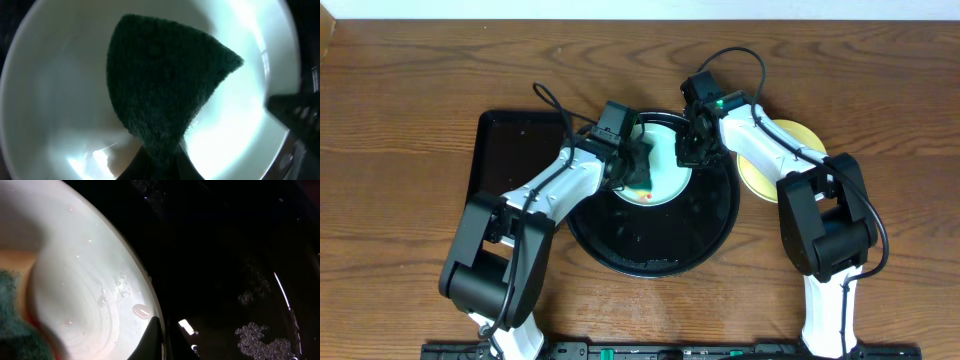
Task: Clean dirty plates on tray and stack at the side
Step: 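Scrub the mint plate with the sponge while the right gripper holds it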
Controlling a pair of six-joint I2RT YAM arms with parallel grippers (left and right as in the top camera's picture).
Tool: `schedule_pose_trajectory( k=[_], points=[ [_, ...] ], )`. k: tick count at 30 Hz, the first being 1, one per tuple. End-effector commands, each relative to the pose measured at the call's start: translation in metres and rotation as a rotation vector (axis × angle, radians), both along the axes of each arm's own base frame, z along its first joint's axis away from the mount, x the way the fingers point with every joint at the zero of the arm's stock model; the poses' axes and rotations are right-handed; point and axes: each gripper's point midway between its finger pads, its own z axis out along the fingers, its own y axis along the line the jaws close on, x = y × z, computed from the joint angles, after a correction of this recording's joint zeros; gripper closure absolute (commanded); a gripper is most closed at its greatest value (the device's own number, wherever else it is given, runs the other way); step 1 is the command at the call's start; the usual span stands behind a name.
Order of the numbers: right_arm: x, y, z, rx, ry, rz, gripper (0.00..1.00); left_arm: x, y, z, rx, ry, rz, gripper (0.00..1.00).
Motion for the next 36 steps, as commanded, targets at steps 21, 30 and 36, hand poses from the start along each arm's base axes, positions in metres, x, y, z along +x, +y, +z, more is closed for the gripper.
schedule_pose_trajectory(
  k=[21, 30, 36],
  points=[
    [-0.007, 0.004, -0.007, -0.005, 0.019, 0.024, 0.99, -0.021, -0.026, 0.000, -0.103, 0.070, -0.116, 0.92],
    [-0.008, 0.004, -0.007, -0.007, 0.023, 0.024, 0.99, 0.046, 0.029, 0.009, 0.220, -0.232, 0.086, 0.93],
    [-0.009, 0.003, -0.007, -0.008, 0.025, 0.025, 0.99, 0.015, 0.025, -0.006, 0.191, -0.088, 0.027, 0.93]
  ],
)
